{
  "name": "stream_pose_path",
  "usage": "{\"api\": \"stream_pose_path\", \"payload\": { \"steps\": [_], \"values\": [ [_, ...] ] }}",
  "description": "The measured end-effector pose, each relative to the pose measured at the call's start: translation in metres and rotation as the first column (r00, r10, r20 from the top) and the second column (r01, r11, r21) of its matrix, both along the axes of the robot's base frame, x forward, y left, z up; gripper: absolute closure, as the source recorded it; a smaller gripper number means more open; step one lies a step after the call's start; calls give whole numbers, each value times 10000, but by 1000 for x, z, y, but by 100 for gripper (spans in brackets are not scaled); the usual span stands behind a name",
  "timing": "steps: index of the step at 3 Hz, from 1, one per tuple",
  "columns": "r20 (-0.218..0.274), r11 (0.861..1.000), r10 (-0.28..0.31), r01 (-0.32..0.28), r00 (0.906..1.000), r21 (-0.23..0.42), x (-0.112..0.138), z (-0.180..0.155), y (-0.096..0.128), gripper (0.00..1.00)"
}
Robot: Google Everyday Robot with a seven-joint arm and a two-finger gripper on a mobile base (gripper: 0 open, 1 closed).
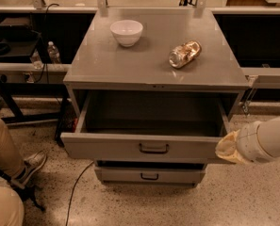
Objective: Open top drawer
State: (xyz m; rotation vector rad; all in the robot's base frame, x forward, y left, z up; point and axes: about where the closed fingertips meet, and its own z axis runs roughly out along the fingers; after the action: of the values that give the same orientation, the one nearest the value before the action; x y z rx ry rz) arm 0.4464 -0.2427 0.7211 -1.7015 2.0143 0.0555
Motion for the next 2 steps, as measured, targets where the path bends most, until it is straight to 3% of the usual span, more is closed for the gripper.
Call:
{"api": "stream_pose_path", "payload": {
  "steps": [1,2],
  "values": [
    [242,9999,-140,138,9996,62,-7,12,-6,82],
    [464,9998,-183,183,9988,-8,-4,25,-16,58]
  ]
}}
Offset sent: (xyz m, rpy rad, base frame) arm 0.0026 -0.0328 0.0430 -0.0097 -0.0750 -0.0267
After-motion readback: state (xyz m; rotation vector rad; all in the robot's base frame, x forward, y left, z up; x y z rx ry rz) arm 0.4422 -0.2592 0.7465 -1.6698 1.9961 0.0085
